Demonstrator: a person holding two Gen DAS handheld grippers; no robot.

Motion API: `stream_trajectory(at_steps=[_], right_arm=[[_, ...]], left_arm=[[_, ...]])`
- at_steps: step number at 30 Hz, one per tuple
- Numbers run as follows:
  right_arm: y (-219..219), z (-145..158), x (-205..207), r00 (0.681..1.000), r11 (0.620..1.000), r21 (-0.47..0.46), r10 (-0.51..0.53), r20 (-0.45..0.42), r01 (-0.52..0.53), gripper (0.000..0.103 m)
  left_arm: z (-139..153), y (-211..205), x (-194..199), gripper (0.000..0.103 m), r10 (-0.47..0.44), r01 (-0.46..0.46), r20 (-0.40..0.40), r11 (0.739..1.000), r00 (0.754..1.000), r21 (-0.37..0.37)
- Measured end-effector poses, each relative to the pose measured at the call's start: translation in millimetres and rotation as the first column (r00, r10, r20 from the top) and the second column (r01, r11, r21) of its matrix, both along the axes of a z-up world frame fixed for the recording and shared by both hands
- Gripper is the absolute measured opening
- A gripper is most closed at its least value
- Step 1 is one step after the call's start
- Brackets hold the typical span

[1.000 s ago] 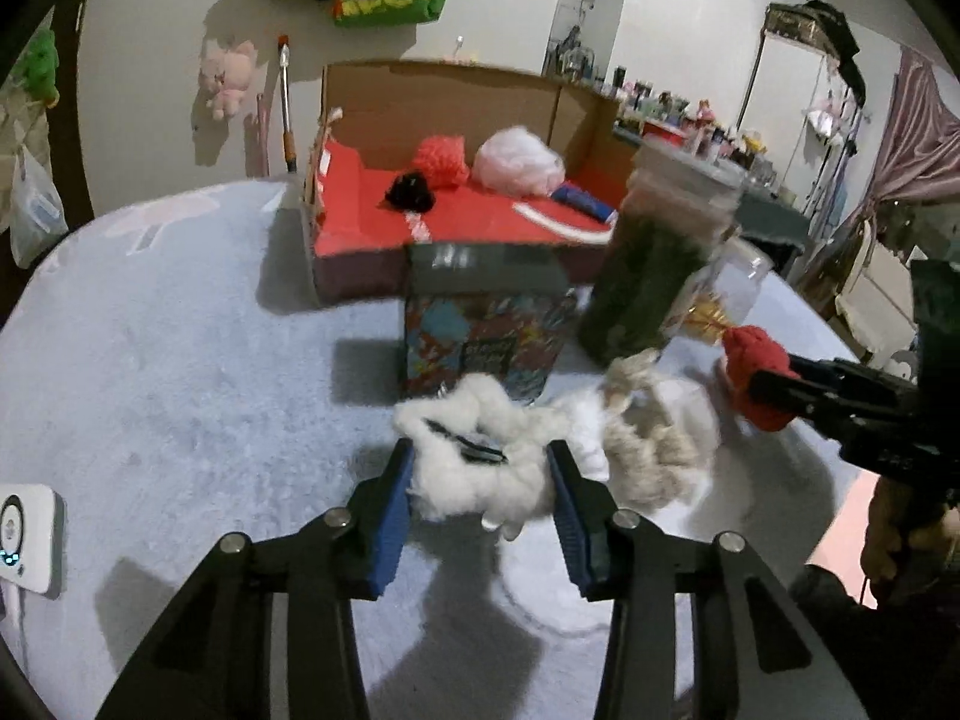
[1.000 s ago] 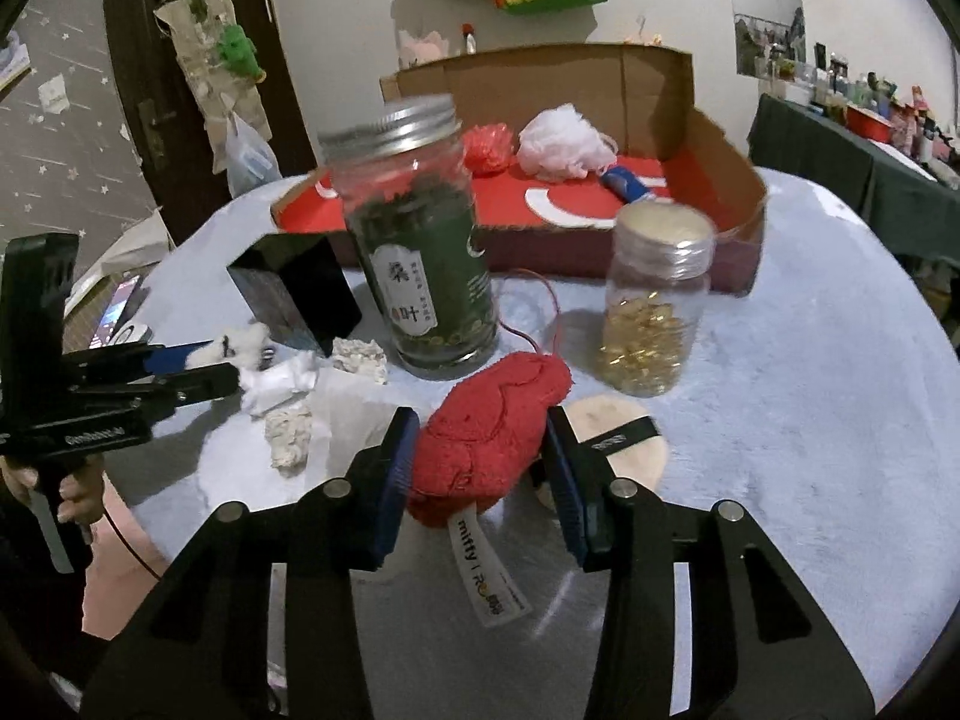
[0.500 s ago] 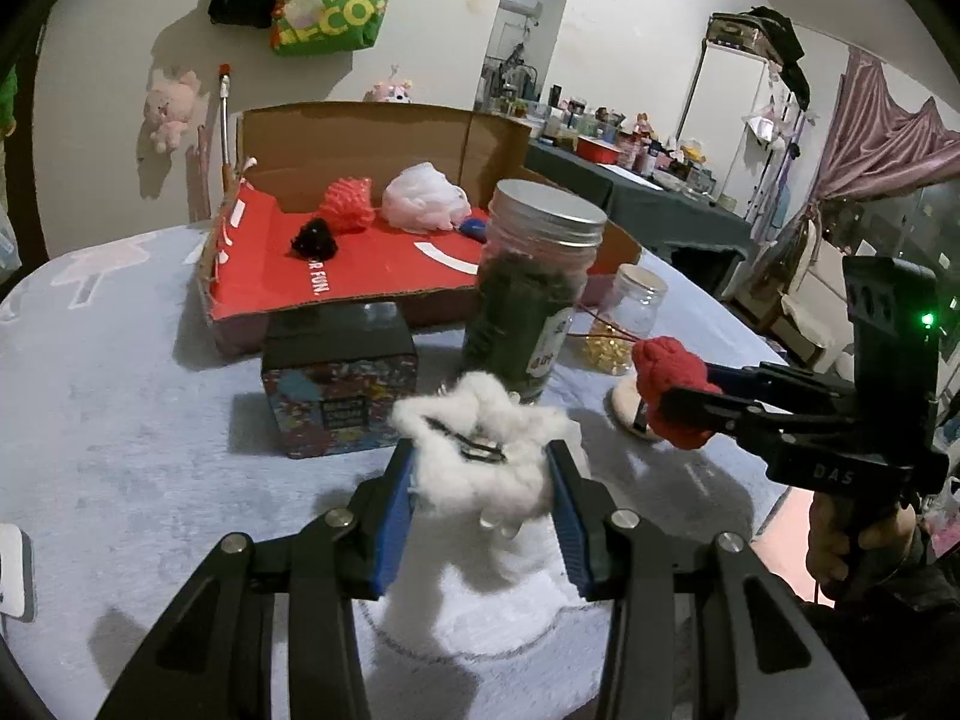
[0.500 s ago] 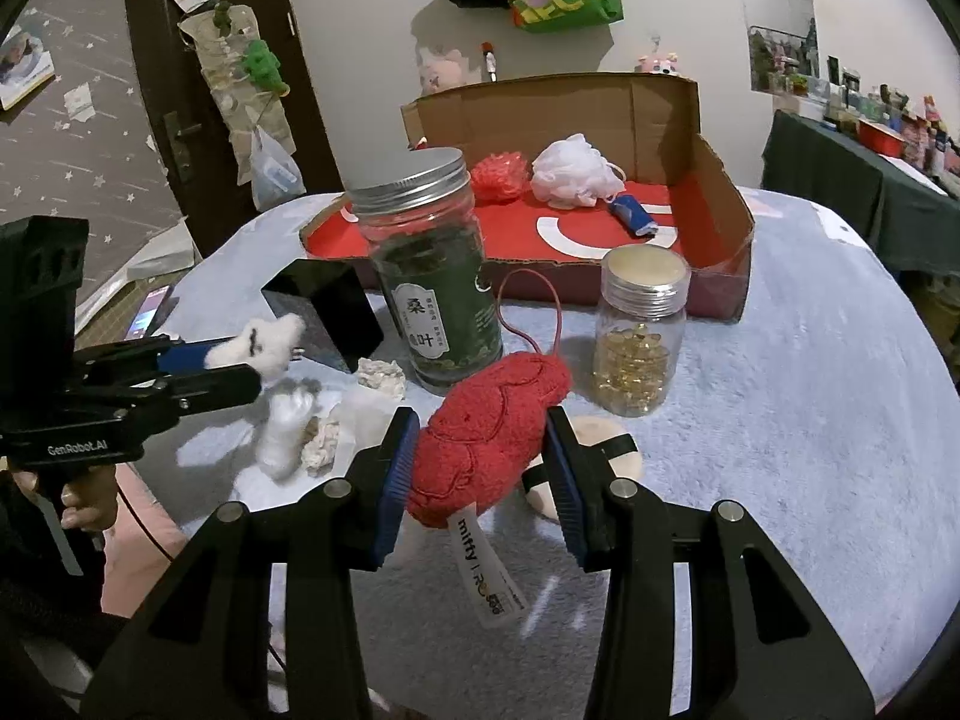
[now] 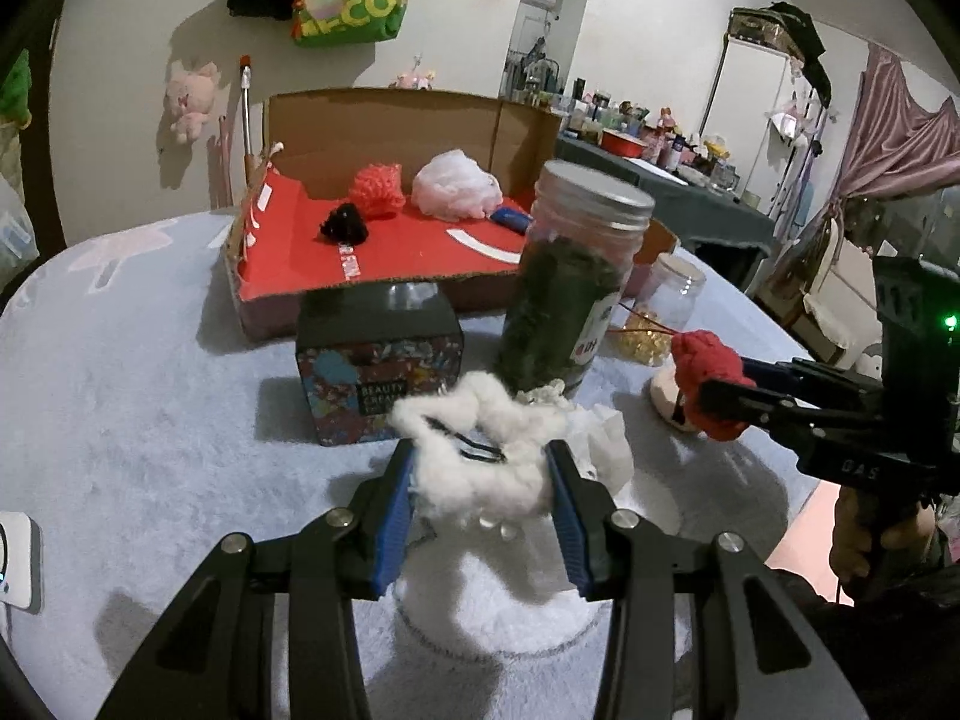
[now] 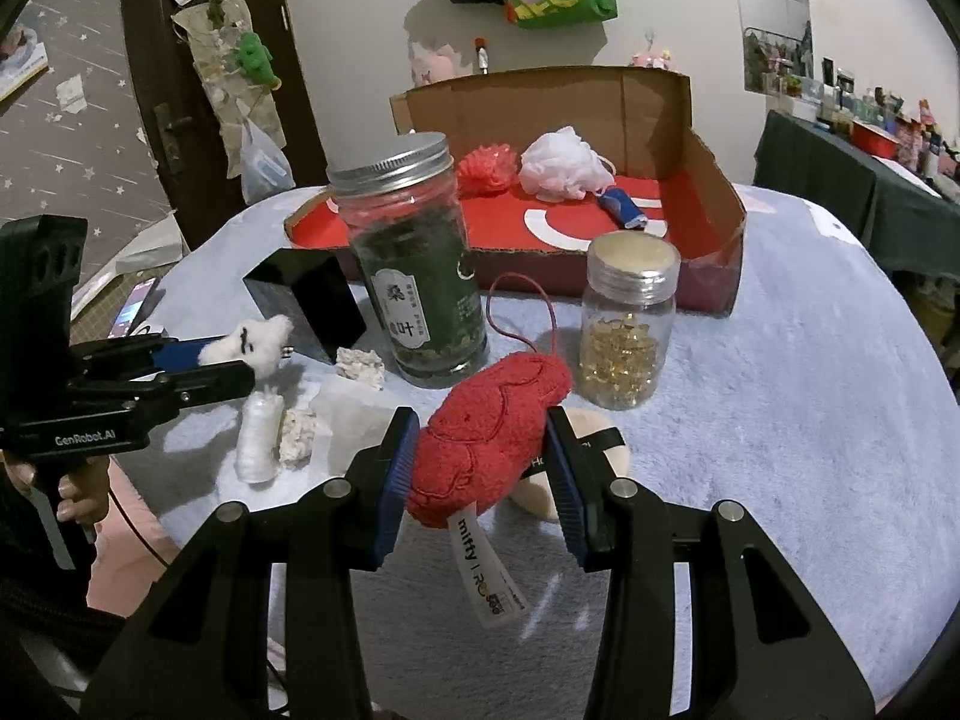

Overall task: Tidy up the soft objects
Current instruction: 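Carry the white scrunchie with the left tool while the right tool carries the red knitted item into the box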

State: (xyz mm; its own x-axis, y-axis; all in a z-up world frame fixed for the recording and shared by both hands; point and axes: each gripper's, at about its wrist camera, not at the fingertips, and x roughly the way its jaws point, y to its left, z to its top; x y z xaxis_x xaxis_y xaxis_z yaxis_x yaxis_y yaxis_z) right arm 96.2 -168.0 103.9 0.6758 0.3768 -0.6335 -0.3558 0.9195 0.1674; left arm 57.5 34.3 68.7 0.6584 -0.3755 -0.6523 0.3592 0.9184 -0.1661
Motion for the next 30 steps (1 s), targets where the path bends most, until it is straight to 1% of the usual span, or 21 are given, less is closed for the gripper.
stream_trajectory(at_steps=[5, 13, 16, 21, 24, 28, 30], right_arm=[[-4.9, 1.3, 1.0, 1.0, 1.0, 0.01, -0.009, -0.001, 0.009, 0.04], [-25.7, 2.0, -0.4, 0.999, 0.999, 0.029, -0.04, -0.018, 0.04, 0.041], [-38.0, 0.9, -1.0, 0.998, 0.998, 0.023, -0.066, -0.022, 0.066, 0.041], [-59.8, 0.3, 3.0, 0.994, 0.994, 0.047, -0.101, -0.032, 0.102, 0.041], [-71.4, 0.3, 8.1, 0.995, 0.993, 0.061, -0.099, -0.033, 0.101, 0.041], [-80.5, -1.8, 18.7, 0.997, 0.997, 0.04, -0.068, -0.026, 0.069, 0.041], [-85.5, -2.1, 25.1, 0.998, 0.998, 0.047, -0.048, -0.034, 0.05, 0.041]], left_arm=[[3.5, 6.1, 1.7, 0.044, 0.009, -0.009, 0.0, 1.0, 1.0, -0.021], [5.7, 28.1, -0.6, 0.044, 0.059, -0.059, 0.003, 0.998, 0.998, 0.007], [3.8, 40.9, -1.2, 0.044, 0.088, -0.088, 0.0, 0.996, 0.996, 0.016], [-0.4, 58.3, 2.1, 0.044, 0.128, -0.128, -0.005, 0.991, 0.992, 0.028], [-2.3, 67.5, 6.6, 0.044, 0.123, -0.123, 0.006, 0.992, 0.992, 0.025], [-7.1, 75.1, 17.2, 0.044, 0.089, -0.089, 0.021, 0.996, 0.996, 0.029], [-8.1, 78.3, 22.1, 0.044, 0.073, -0.073, 0.019, 0.997, 0.997, 0.027]])
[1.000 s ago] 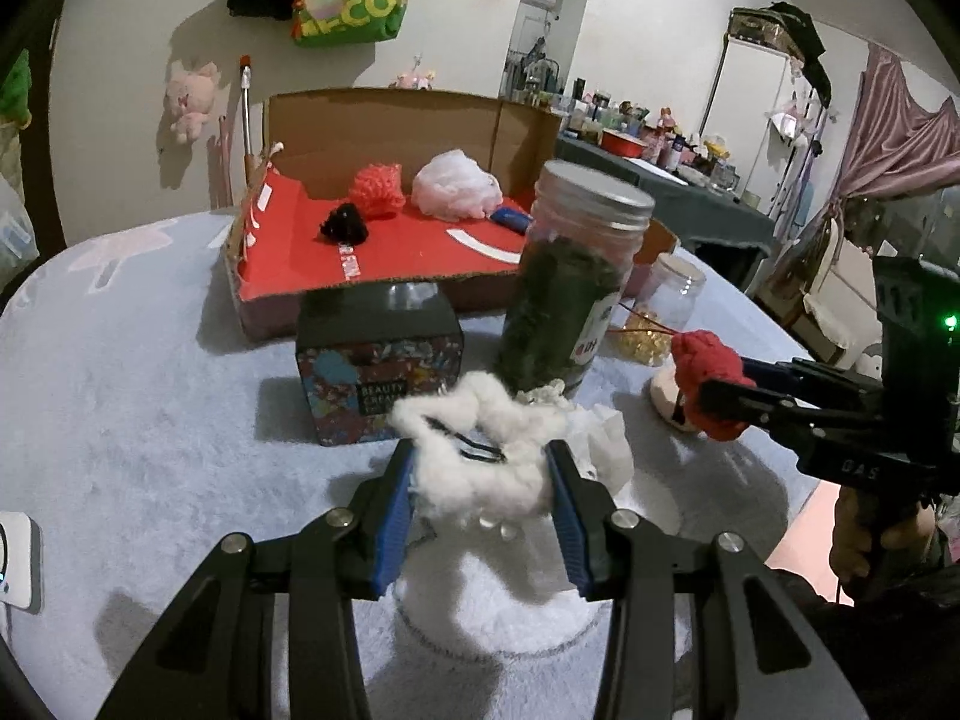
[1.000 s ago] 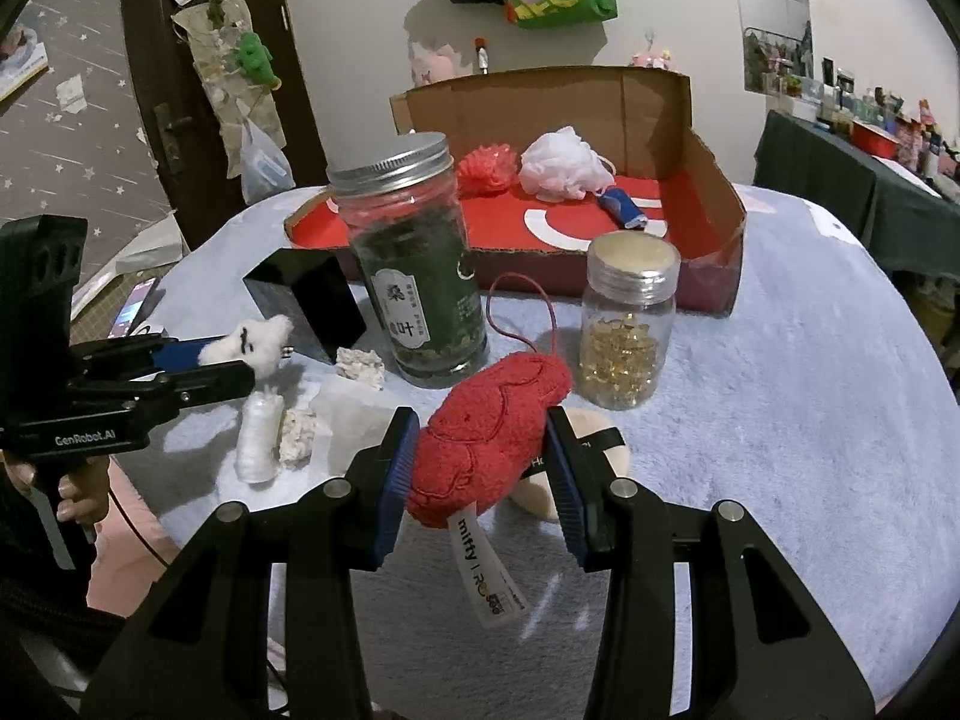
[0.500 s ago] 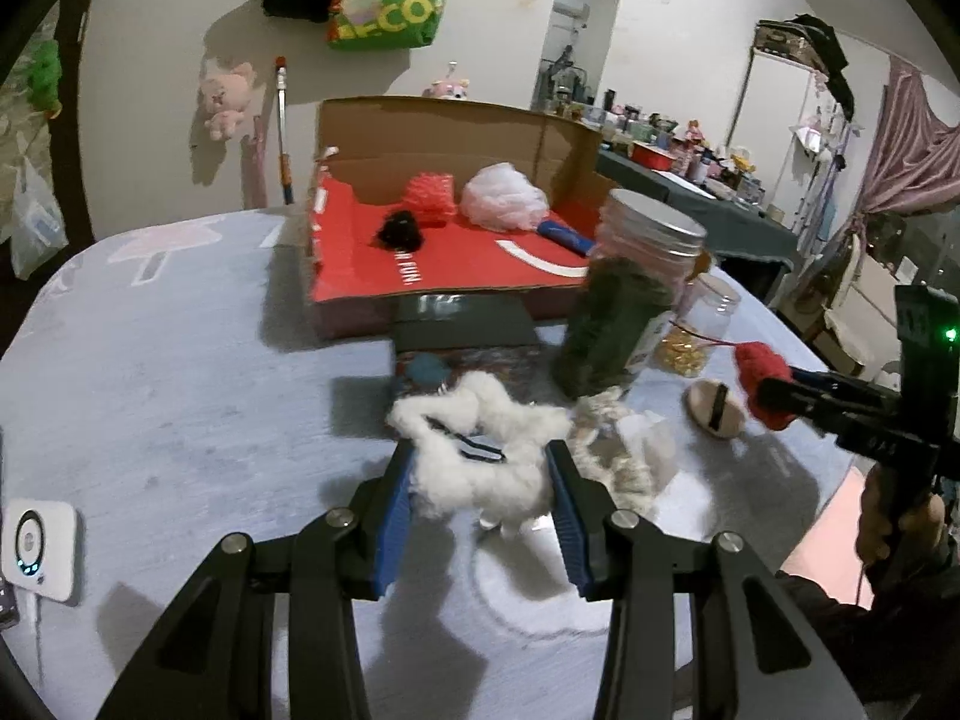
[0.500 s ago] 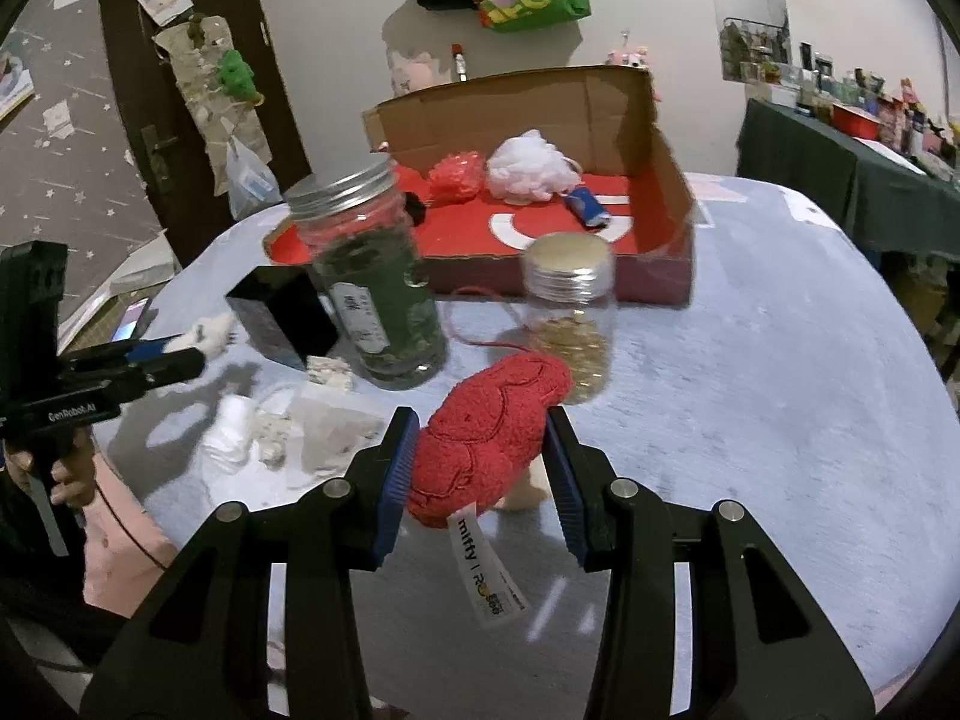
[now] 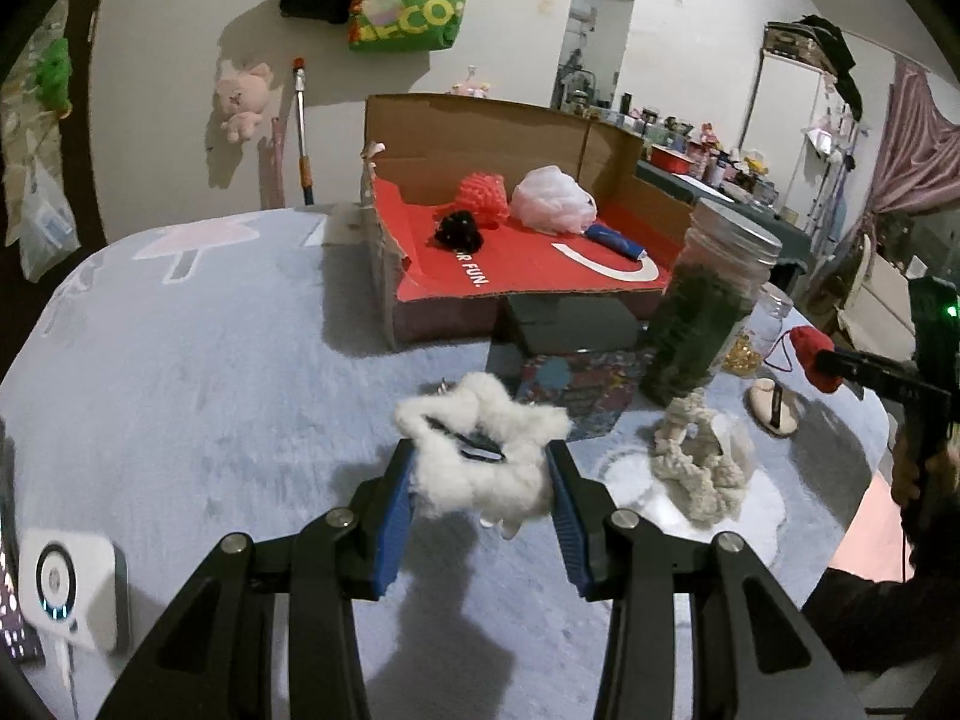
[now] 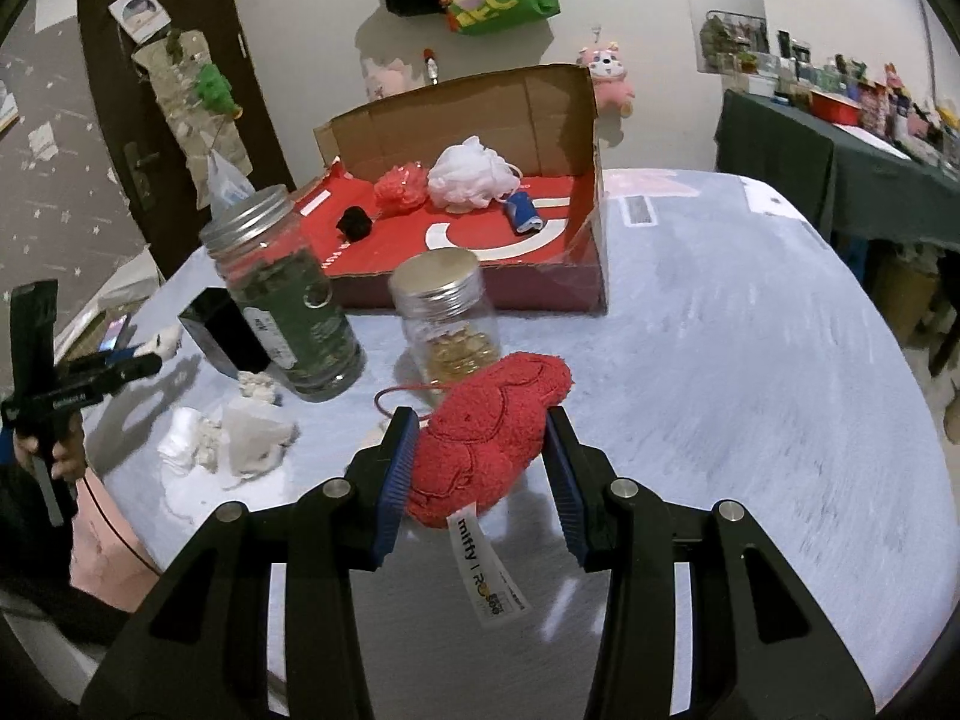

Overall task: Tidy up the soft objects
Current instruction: 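Carry the white scrunchie with the left tool while the right tool carries the red knitted item into the box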

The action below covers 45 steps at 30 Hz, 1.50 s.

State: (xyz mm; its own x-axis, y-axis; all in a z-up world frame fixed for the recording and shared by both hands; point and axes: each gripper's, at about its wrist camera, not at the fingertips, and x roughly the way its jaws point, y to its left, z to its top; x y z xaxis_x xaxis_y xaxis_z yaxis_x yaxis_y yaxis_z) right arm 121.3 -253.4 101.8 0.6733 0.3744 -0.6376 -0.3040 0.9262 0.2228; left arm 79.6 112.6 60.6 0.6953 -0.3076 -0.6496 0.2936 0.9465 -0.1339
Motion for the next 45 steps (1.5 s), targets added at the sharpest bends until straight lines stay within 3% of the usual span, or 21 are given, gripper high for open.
stream_trajectory(at_steps=[7, 12, 23, 34, 45], right_arm=[[-6.0, 2.4, 20.3, 0.996, 0.995, -0.044, 0.089, 0.009, -0.088, 0.041], [0.3, 6.9, 37.6, 0.985, 0.976, -0.135, 0.173, 0.021, -0.168, 0.041], [11.2, 33.0, 81.7, 0.966, 0.941, -0.236, 0.258, 0.038, -0.242, 0.041], [20.9, 48.6, 95.9, 0.952, 0.929, -0.24, 0.303, 0.051, -0.282, 0.041], [55.9, 59.9, 155.3, 0.952, 0.943, -0.14, 0.307, 0.011, -0.303, 0.041]], left_arm=[[0.5, 1.7, 23.2, 0.044, -0.095, 0.094, 0.004, 0.995, 0.996, 0.02], [10.2, 2.2, 41.6, 0.044, -0.168, 0.167, 0.012, 0.985, 0.986, 0.045], [37.0, -2.1, 84.0, 0.044, -0.226, 0.222, 0.021, 0.968, 0.974, 0.115], [41.6, -8.2, 95.5, 0.044, -0.245, 0.243, 0.003, 0.961, 0.969, 0.13], [47.4, -49.9, 151.7, 0.044, -0.261, 0.265, -0.092, 0.963, 0.961, 0.04]])
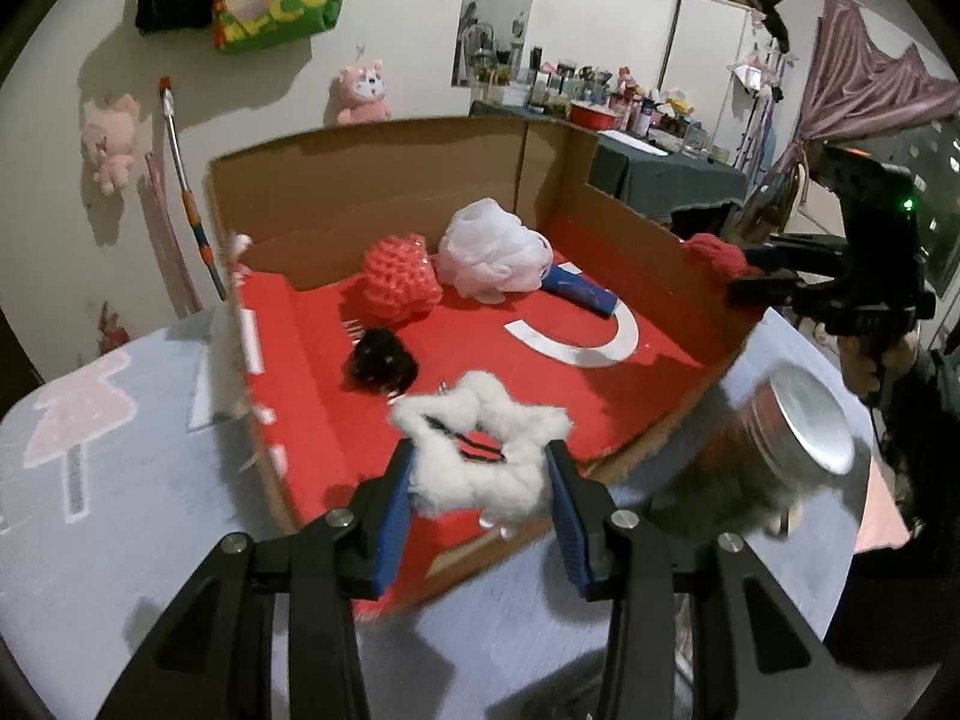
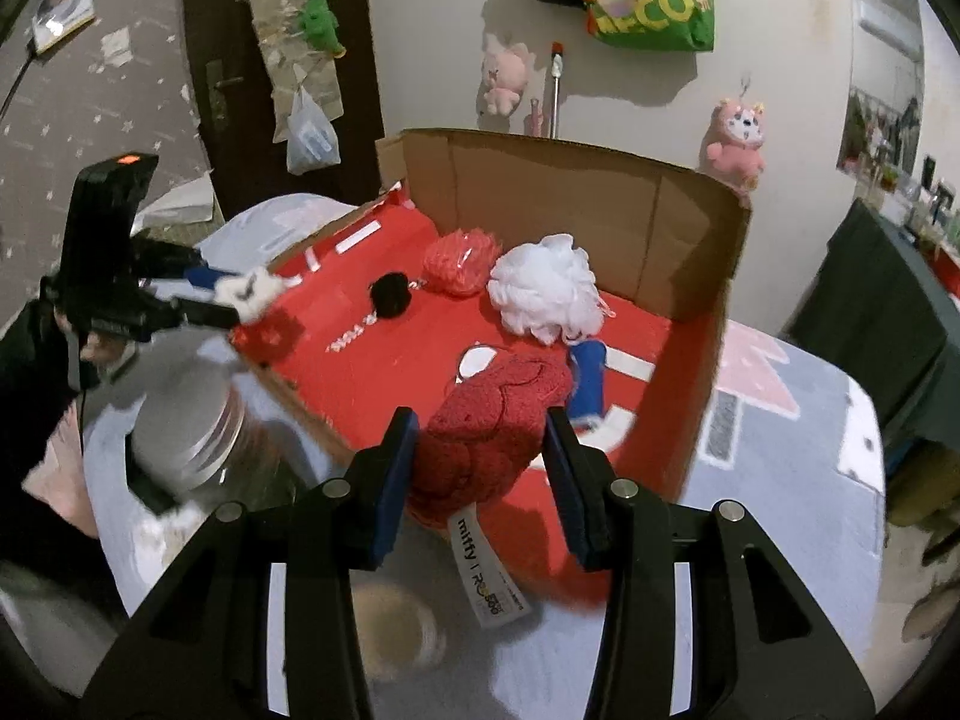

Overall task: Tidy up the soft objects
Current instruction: 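Carry the white scrunchie with the left tool while the right tool carries the red knitted item into the box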

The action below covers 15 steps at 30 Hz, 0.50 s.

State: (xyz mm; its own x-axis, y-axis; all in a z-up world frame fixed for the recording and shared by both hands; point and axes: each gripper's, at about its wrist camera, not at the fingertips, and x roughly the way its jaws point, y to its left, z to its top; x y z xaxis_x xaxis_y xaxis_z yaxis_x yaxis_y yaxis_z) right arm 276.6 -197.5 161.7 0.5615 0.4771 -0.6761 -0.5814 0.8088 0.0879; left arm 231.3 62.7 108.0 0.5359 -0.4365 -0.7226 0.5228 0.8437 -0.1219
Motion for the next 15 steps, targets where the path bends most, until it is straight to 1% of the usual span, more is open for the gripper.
stream_trajectory(at_steps=[2, 6, 10, 12, 15], right_arm=[[8.9, -2.0, 16.4, 0.999, 1.0, 0.008, 0.007, -0.034, -0.007, 0.041], [25.7, -11.1, 47.5, 0.992, 1.0, 0.003, 0.027, -0.12, -0.027, 0.041], [44.4, -27.6, 76.2, 0.98, 0.997, -0.069, 0.015, -0.201, -0.03, 0.041], [51.6, -37.1, 90.1, 0.967, 0.995, -0.091, 0.008, -0.254, -0.032, 0.041], [61.2, -48.8, 106.1, 0.955, 0.992, -0.125, -0.008, -0.296, -0.031, 0.041]], left_arm=[[-2.6, -12.0, 12.9, 0.044, -0.009, 0.009, -0.028, 1.0, 1.0, 0.005], [-6.0, -37.6, 34.4, 0.044, -0.042, 0.045, -0.052, 0.998, 0.998, 0.048], [-12.0, -58.1, 58.7, 0.044, -0.057, 0.066, -0.092, 0.993, 0.994, 0.098], [-16.5, -65.2, 69.4, 0.044, -0.059, 0.072, -0.109, 0.99, 0.992, 0.119], [-25.9, -74.9, 85.8, 0.044, -0.049, 0.071, -0.136, 0.984, 0.99, 0.163]])
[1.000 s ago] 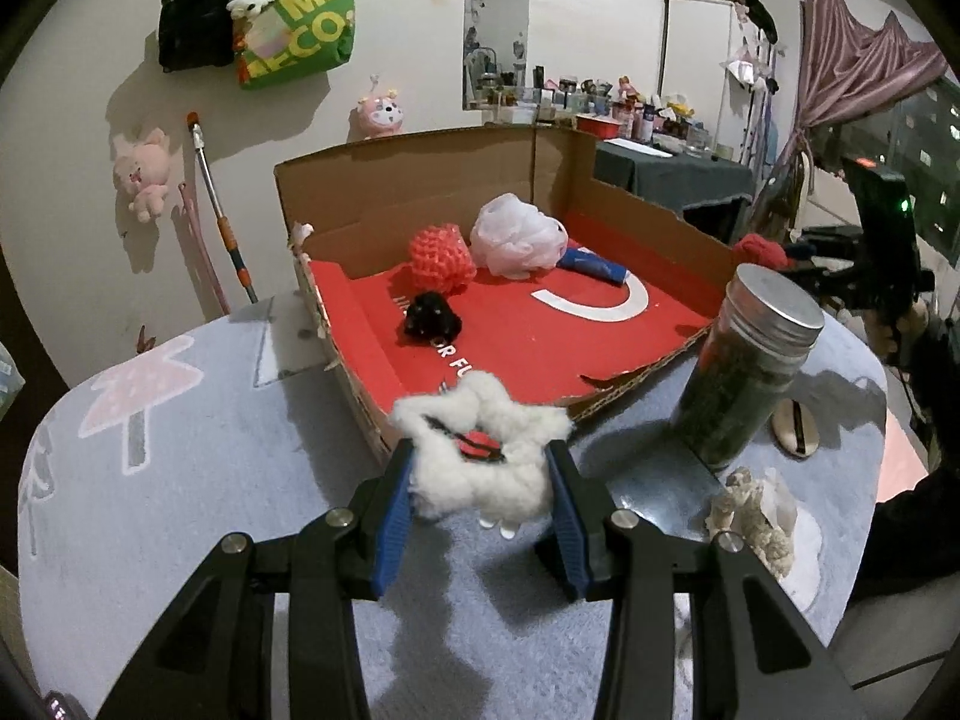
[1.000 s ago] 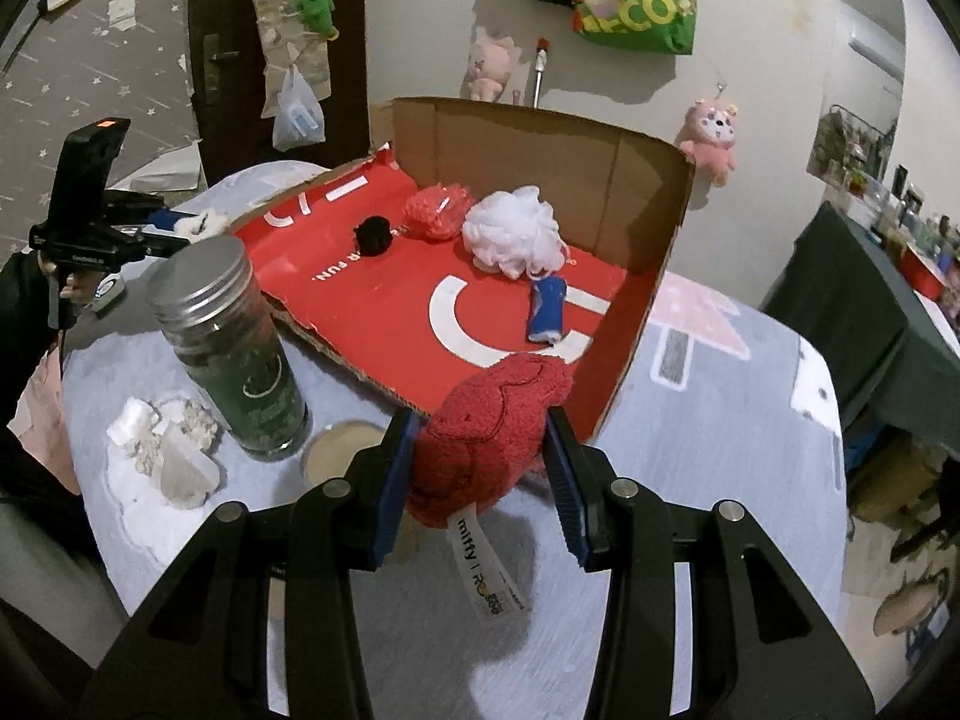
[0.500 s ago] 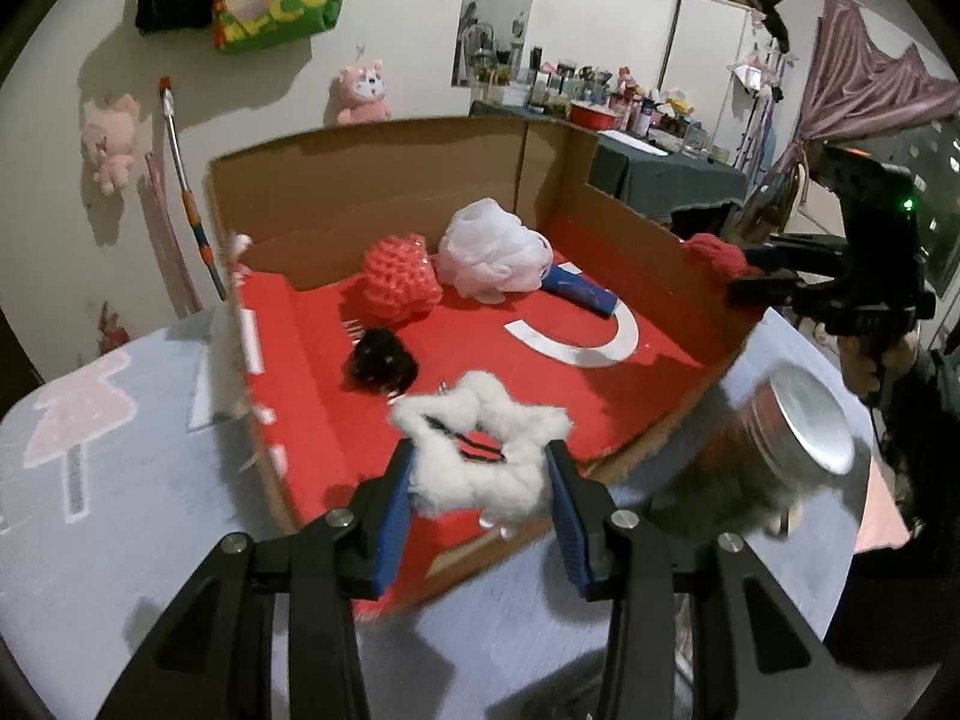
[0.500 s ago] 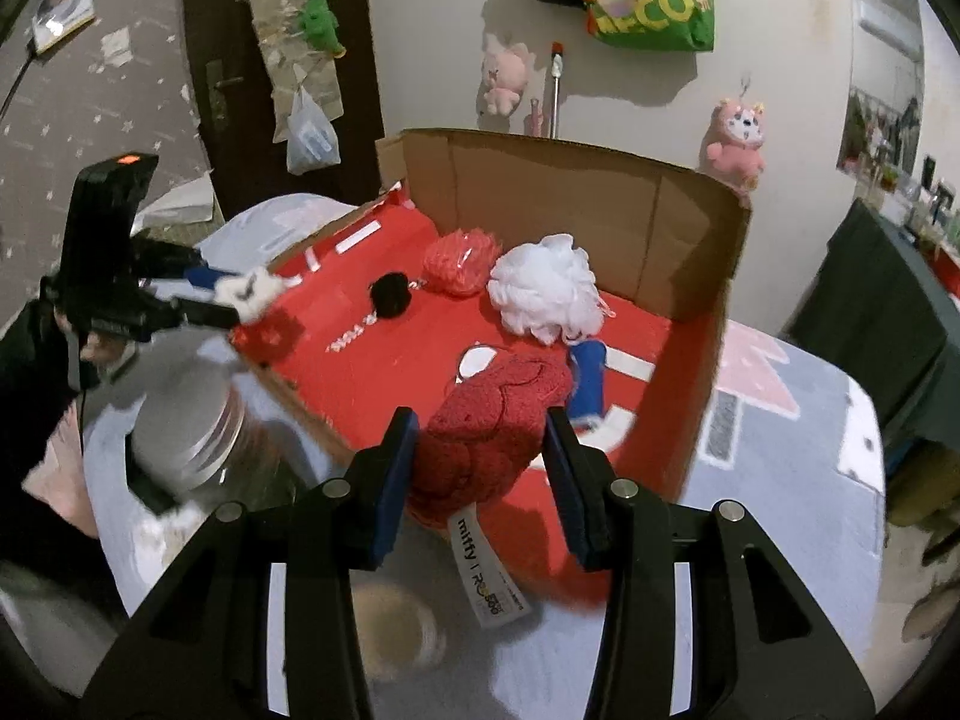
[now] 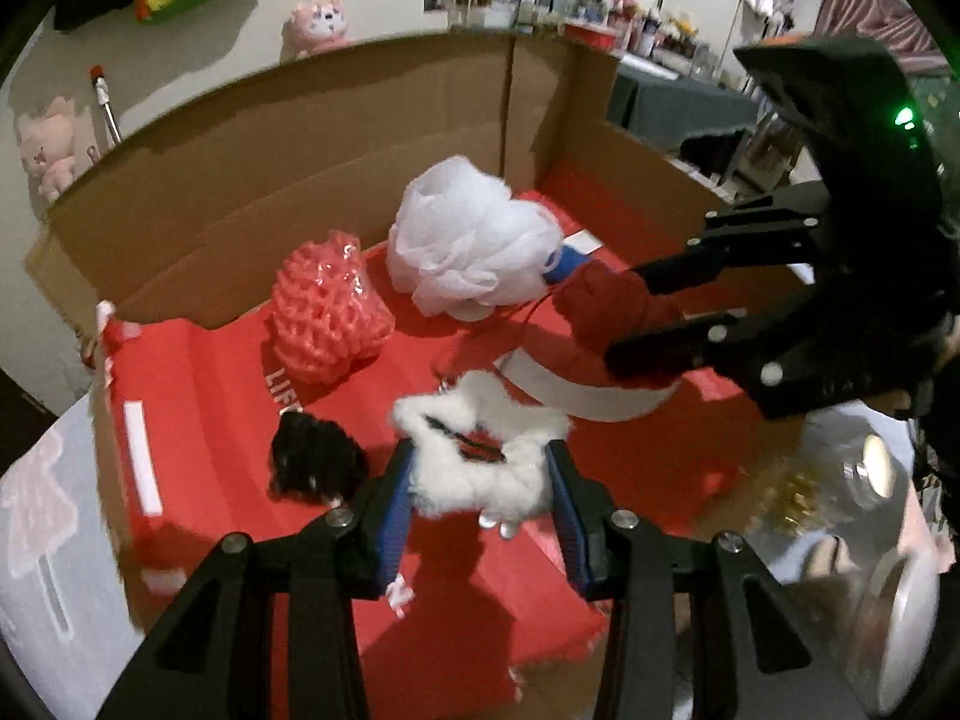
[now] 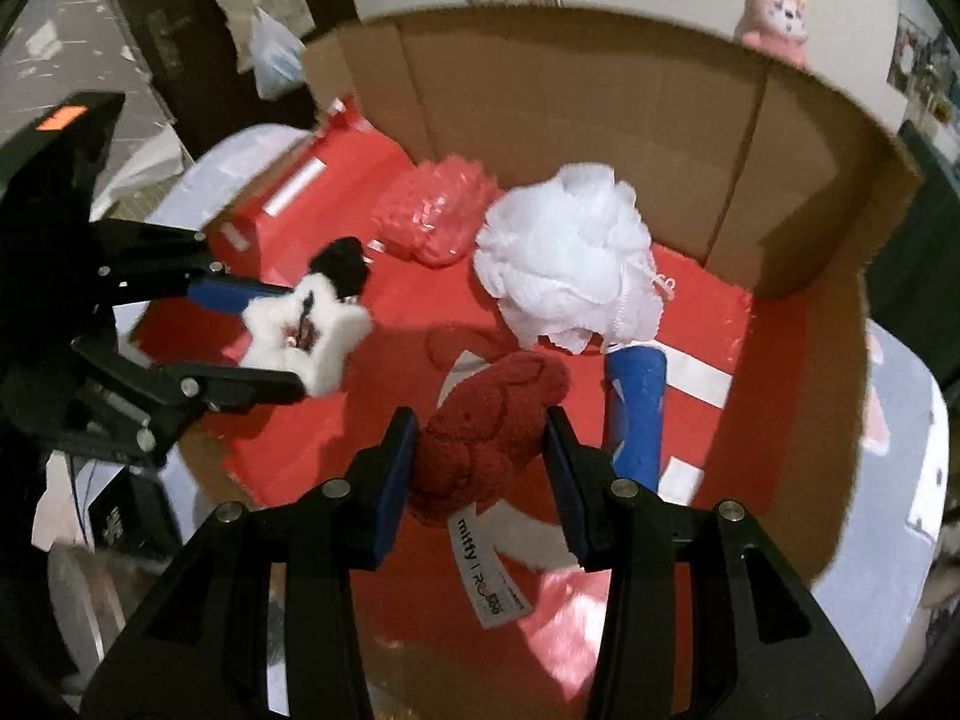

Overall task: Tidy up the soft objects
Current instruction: 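Carry the white scrunchie with the left tool while the right tool carries the red knitted item into the box, then open both tools to drop the white scrunchie and red knitted item in the box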

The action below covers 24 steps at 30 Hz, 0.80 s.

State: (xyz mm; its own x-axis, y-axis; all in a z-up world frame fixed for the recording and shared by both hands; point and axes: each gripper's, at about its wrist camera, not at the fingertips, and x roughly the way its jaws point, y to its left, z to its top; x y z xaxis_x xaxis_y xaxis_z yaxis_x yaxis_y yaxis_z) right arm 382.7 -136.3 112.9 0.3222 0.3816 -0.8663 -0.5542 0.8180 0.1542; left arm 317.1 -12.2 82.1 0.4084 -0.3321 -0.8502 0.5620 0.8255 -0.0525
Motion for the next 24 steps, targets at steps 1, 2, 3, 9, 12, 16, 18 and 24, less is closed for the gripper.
stream_trajectory(at_steps=[1, 2, 3, 9, 12, 16, 18, 24], right_arm=[[3.7, -4.0, 4.8, 1.0, 1.0, -0.019, -0.001, -0.01, 0.001, 0.041], [5.8, -6.7, 7.4, 1.0, 1.0, -0.03, -0.002, -0.015, 0.001, 0.041], [7.9, -9.0, 10.1, 1.0, 0.999, -0.039, -0.003, -0.02, 0.002, 0.041], [11.8, -20.1, 20.7, 0.998, 0.995, -0.092, -0.034, -0.053, 0.029, 0.043], [10.0, -20.0, 21.2, 0.998, 0.994, -0.103, -0.049, -0.048, 0.044, 0.043], [9.2, -21.6, 22.7, 0.997, 0.993, -0.109, -0.056, -0.055, 0.05, 0.044], [9.1, -21.6, 22.0, 0.997, 0.992, -0.114, -0.056, -0.051, 0.05, 0.044], [11.6, -20.9, 21.8, 0.997, 0.991, -0.125, -0.059, -0.046, 0.053, 0.044]], left_arm=[[-2.3, -1.8, 5.1, 0.044, 0.004, -0.004, -0.005, 1.0, 1.0, 0.01], [-4.6, -3.5, 9.0, 0.044, 0.008, -0.008, -0.012, 1.0, 1.0, 0.016], [-6.9, -4.5, 12.7, 0.044, 0.013, -0.012, -0.018, 1.0, 1.0, 0.021], [-20.3, -9.4, 24.2, 0.045, 0.034, -0.031, -0.043, 0.997, 0.998, 0.074], [-24.9, -9.6, 25.9, 0.045, 0.038, -0.034, -0.05, 0.995, 0.998, 0.089], [-27.2, -8.1, 27.7, 0.045, 0.051, -0.046, -0.052, 0.995, 0.997, 0.091], [-27.3, -7.6, 27.3, 0.045, 0.052, -0.047, -0.05, 0.995, 0.997, 0.093], [-32.7, -17.2, 30.7, 0.047, 0.055, -0.051, -0.044, 0.995, 0.998, 0.091]])
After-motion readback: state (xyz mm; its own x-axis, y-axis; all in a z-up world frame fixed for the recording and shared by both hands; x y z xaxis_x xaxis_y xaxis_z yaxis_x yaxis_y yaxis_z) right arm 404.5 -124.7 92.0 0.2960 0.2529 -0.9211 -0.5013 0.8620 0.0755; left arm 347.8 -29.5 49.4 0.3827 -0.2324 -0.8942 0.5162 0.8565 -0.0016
